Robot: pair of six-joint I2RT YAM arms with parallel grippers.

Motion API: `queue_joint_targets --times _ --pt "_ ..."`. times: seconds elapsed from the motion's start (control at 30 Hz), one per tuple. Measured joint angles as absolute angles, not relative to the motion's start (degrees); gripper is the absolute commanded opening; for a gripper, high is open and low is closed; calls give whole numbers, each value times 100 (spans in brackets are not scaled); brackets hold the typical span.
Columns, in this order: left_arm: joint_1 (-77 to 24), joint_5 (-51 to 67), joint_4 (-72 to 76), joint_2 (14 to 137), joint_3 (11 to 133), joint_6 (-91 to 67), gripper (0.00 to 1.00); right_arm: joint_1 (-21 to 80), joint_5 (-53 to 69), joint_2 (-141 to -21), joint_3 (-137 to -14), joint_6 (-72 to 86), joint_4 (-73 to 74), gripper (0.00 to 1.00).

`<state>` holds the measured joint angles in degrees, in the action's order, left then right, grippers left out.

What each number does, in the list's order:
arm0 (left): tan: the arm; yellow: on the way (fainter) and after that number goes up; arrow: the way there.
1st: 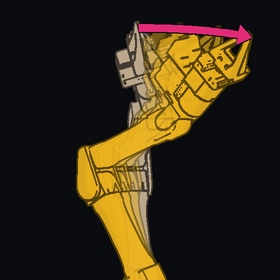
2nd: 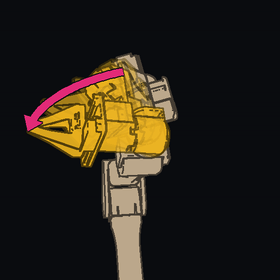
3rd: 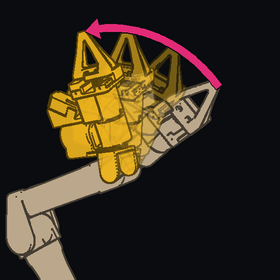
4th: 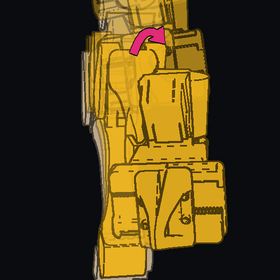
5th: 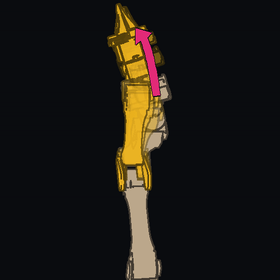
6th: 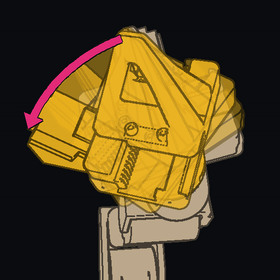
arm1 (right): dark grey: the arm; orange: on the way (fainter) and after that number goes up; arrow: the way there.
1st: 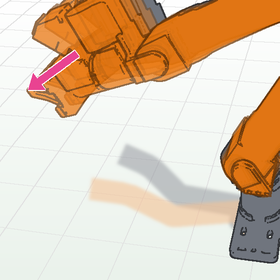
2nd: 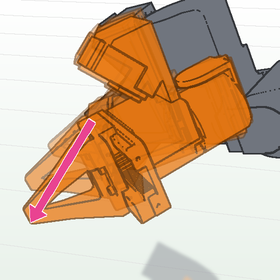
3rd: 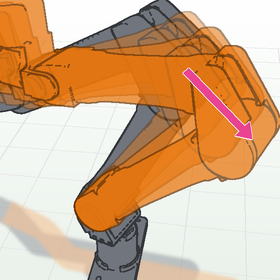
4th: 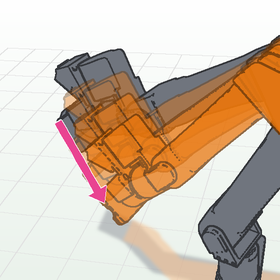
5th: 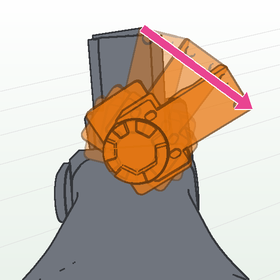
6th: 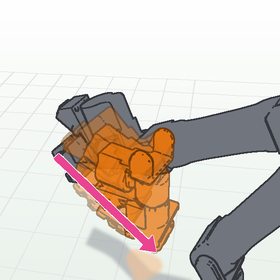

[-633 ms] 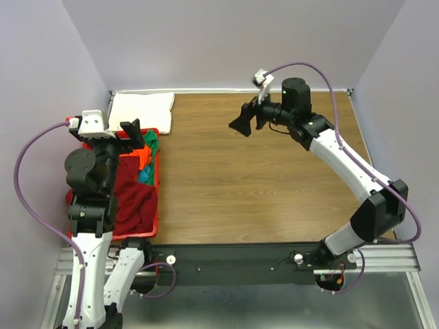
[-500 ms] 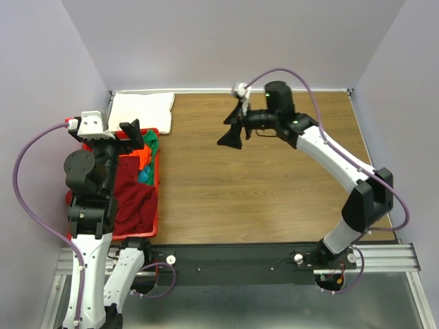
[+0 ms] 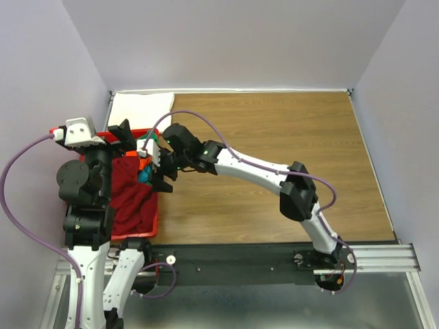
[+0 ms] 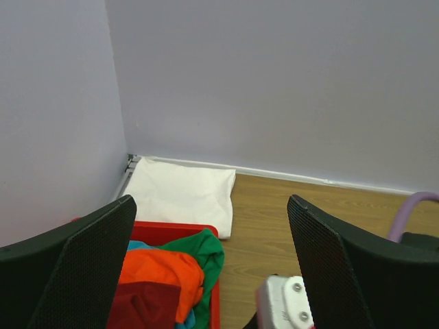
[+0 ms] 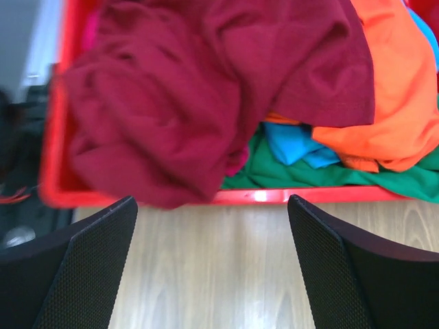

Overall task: Fold and stack the t-shirts
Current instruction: Grab the tshirt from the pile

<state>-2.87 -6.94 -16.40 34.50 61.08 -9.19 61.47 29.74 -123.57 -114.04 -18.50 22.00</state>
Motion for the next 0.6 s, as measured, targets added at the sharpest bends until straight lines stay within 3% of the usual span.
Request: queue_joint_targets --times 0.17,0.27,0.4,0.43,0.6 --pt "-296 -1017 -1671 3435 6110 -945 98 6292 2460 -12975 -11924 -1839 2248 84" --pt "-360 -1170 -1704 3441 6119 -928 98 6410 2285 -13179 -12084 -1822 2255 70" --pt "-497 -1354 -1739 3446 6167 -882 98 6593 2220 -13332 -12178 -1769 2285 27" --pt "-517 -1389 -1743 3446 6178 -858 98 6624 2239 -13338 -12178 -1802 2290 2" --pt "-615 -1575 -1833 3446 6270 -766 98 6720 2043 -13325 -12278 -1765 2364 0"
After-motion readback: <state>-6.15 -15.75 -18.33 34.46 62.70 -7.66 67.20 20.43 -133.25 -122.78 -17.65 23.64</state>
